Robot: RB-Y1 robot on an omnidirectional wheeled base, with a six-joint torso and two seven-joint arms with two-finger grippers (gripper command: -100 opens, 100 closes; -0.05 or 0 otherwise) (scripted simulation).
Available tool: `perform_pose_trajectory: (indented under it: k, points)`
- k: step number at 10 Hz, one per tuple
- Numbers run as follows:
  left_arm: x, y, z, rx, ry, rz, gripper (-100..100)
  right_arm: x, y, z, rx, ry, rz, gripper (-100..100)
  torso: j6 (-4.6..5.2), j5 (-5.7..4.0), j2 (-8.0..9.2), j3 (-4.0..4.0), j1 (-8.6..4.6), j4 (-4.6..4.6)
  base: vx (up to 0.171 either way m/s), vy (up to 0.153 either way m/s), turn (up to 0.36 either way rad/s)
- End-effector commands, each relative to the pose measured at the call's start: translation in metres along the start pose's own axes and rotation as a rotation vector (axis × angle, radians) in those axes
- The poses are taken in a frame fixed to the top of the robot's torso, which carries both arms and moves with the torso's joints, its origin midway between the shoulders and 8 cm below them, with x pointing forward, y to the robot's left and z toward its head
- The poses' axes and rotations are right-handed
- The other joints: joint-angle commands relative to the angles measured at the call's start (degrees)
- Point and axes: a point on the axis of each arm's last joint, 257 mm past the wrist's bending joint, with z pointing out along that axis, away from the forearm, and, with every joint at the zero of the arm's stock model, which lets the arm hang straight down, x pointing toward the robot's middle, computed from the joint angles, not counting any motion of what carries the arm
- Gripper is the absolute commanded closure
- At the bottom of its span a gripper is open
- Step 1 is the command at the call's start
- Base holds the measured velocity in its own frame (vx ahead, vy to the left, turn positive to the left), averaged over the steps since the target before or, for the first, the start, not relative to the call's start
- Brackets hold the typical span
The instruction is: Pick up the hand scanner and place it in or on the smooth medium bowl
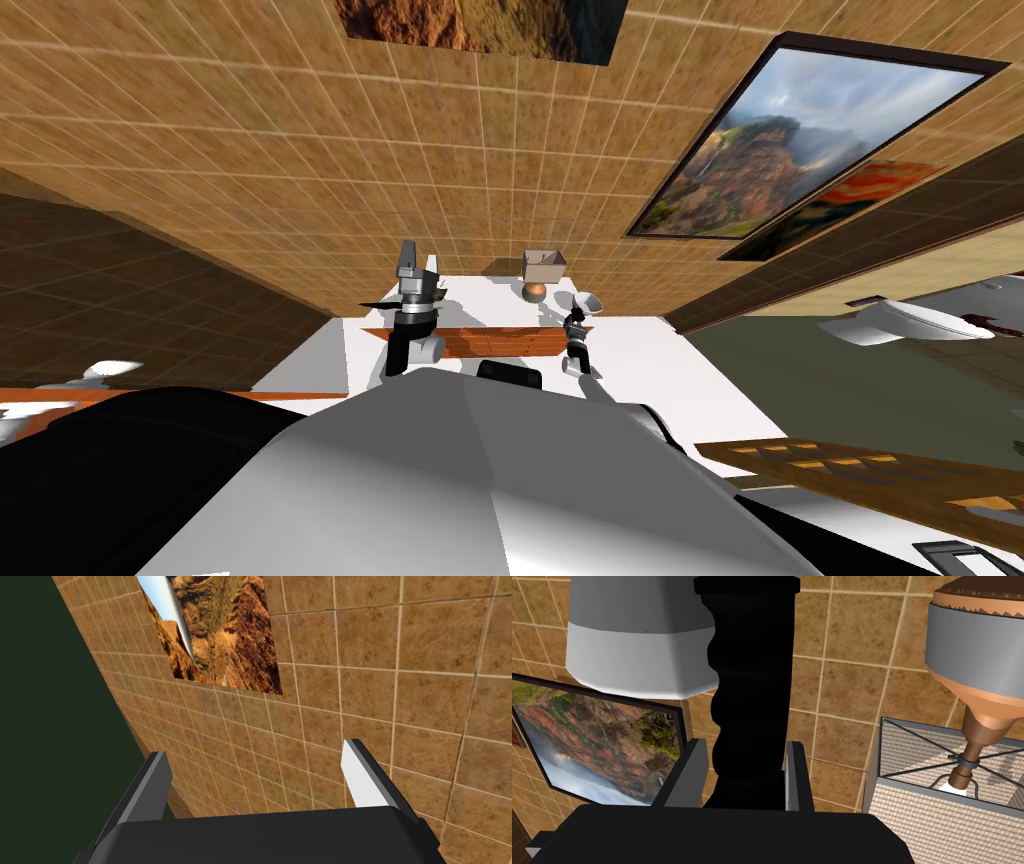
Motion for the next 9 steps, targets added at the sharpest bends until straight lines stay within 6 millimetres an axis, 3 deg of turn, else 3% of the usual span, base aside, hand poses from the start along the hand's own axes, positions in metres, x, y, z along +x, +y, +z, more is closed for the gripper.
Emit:
perform_pose_trajectory:
  k: [1, 4, 6, 7, 9]
  points:
    - [0.000, 0.000, 0.000, 0.000, 0.000, 0.000, 0, -0.004, -0.003, 0.006, -0.008, -0.001, -0.025, 100, 0.00, 0.00, 0.00, 0.00, 0.00, 0.00, -0.228, 0.009, -0.260]
    - [0.000, 0.000, 0.000, 0.000, 0.000, 0.000, 0, -0.032, -0.005, 0.032, -0.037, -0.041, -0.069, 100, 0.01, 0.04, 0.13, 0.10, -0.04, 0.08, -0.215, -0.007, -0.214]
    - [0.000, 0.000, 0.000, 0.000, 0.000, 0.000, 0, -0.052, -0.008, 0.048, -0.048, -0.071, -0.091, 100, -0.05, 0.06, -0.12, 0.00, -0.20, 0.09, -0.124, -0.083, -0.043]
    - [0.000, 0.000, 0.000, 0.000, 0.000, 0.000, 0, -0.027, -0.019, 0.036, -0.033, -0.009, -0.103, 100, -0.06, 0.07, -0.30, -0.09, -0.27, 0.07, -0.056, -0.094, 0.011]
    - [0.000, 0.000, 0.000, 0.000, 0.000, 0.000, 0, -0.007, -0.027, 0.025, -0.020, 0.036, -0.114, 100, -0.07, 0.00, -0.65, -0.35, -0.18, -0.11, -0.006, -0.029, -0.006]
